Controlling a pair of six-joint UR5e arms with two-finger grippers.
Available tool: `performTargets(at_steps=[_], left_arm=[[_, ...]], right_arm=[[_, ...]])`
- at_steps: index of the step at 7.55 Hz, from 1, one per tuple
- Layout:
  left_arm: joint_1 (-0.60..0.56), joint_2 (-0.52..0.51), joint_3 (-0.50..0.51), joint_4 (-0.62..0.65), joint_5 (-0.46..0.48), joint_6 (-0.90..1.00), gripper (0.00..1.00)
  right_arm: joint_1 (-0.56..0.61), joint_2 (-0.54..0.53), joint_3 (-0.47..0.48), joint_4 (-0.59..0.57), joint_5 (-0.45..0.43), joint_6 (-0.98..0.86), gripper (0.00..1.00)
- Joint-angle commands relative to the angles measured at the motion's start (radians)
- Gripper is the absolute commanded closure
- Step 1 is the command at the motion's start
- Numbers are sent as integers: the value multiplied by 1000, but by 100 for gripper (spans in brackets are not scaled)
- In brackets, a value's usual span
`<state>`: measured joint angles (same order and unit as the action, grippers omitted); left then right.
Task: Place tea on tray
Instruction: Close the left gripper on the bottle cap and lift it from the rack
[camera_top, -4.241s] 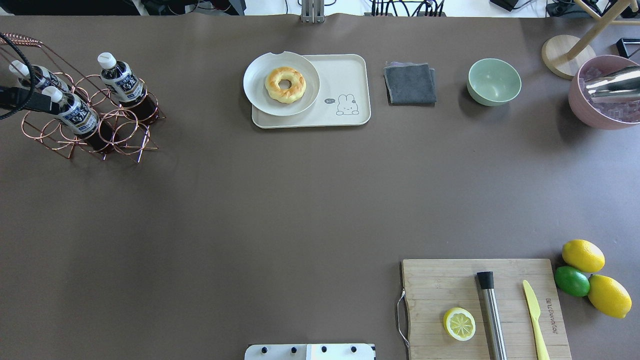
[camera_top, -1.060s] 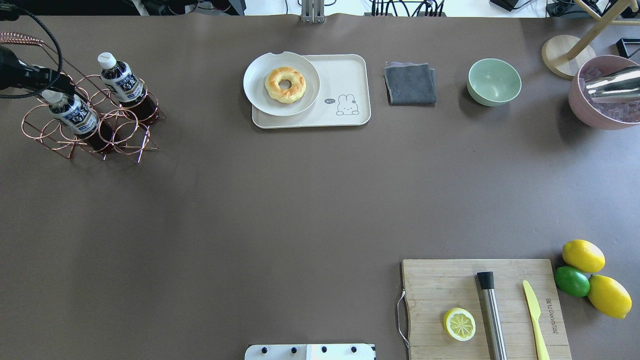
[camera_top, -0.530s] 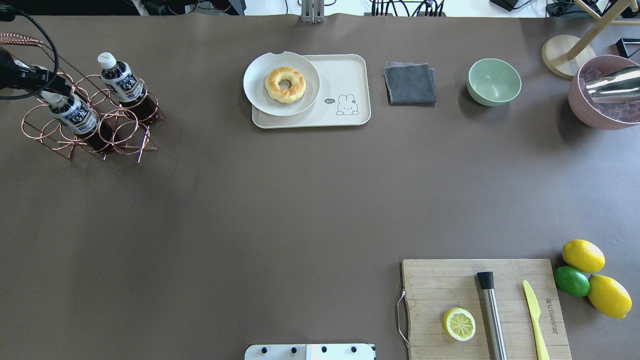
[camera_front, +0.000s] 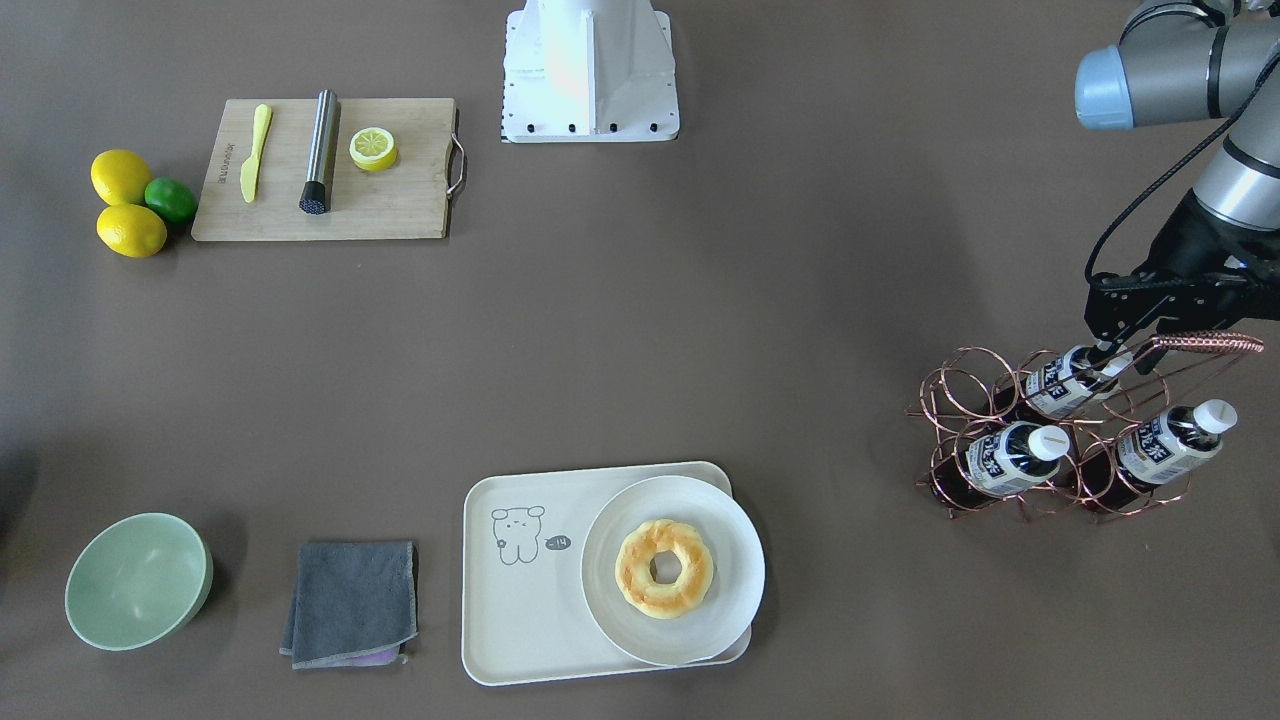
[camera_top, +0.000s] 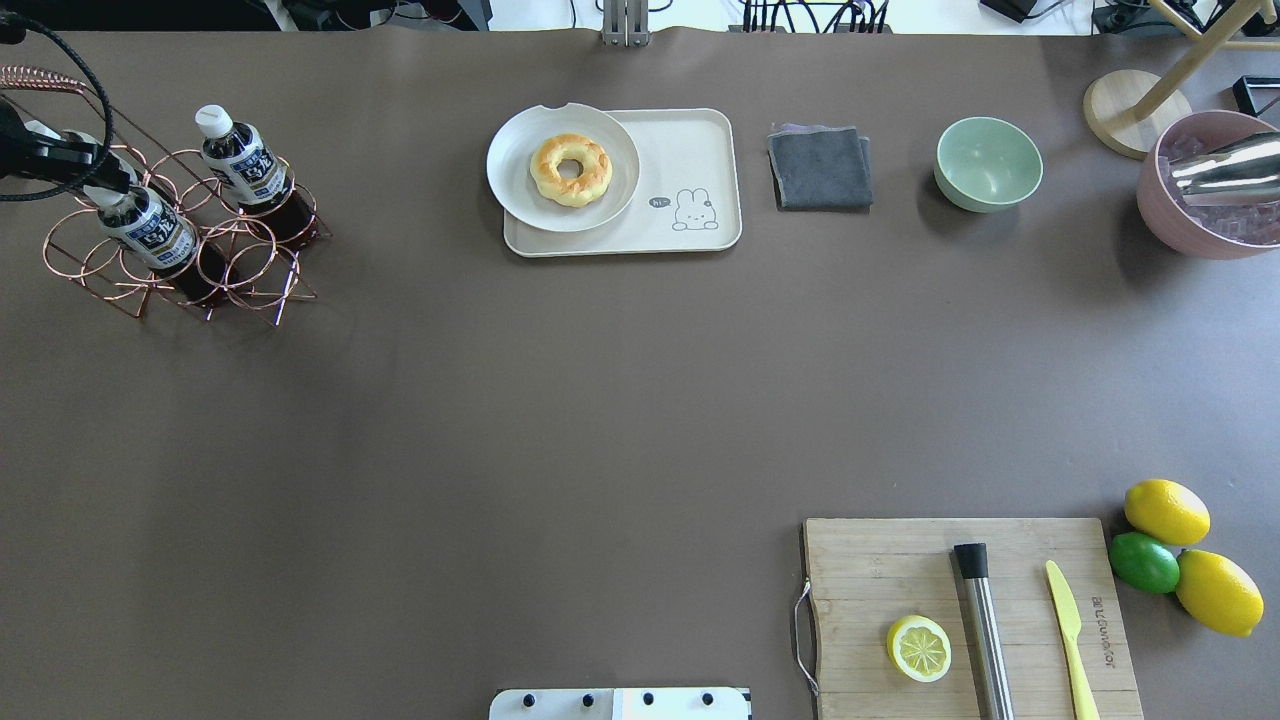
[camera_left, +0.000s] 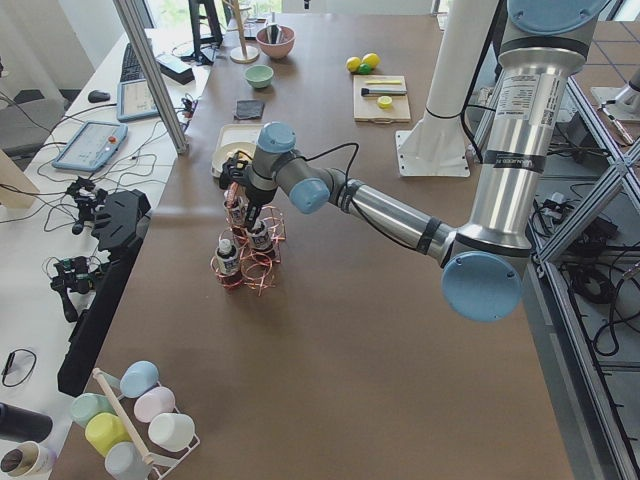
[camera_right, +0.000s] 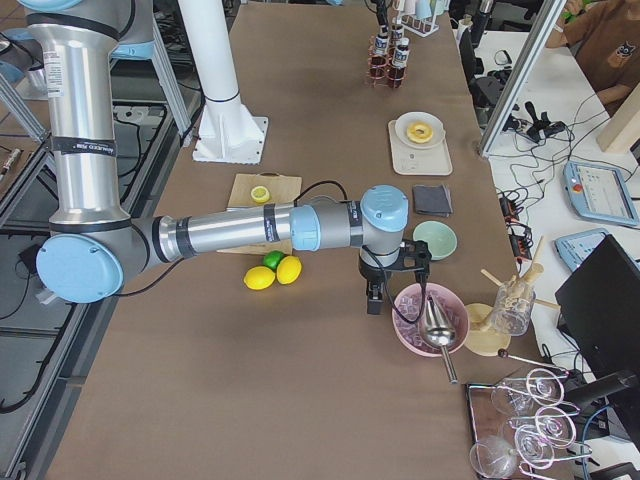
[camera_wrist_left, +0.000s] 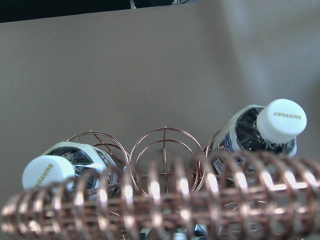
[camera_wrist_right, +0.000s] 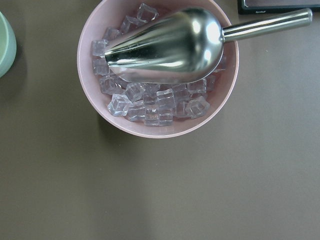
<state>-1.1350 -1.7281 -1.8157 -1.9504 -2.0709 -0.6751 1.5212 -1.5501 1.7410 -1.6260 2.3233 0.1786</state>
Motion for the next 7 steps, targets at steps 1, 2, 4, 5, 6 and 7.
performTargets(at_steps=[1, 2, 4, 5, 6, 7], left_arm=[[0, -10, 3, 1, -2, 0, 100], [-3, -13, -1, 2, -3, 0, 100], [-48, -22, -45, 68, -12, 28, 100], [-77, -30, -101, 152, -12, 64, 100], [-106, -36, -166, 244, -12, 93, 100], [-124, -36, -222, 308, -12, 107, 100]], right_arm=[[0, 7, -4, 0, -1, 1, 0], [-1, 7, -4, 0, -1, 1, 0], [0, 7, -6, 0, -1, 1, 0], [-1, 4, -8, 0, 1, 1, 0], [-1, 4, -9, 0, 2, 1, 0], [-1, 2, -8, -2, 4, 1, 0]])
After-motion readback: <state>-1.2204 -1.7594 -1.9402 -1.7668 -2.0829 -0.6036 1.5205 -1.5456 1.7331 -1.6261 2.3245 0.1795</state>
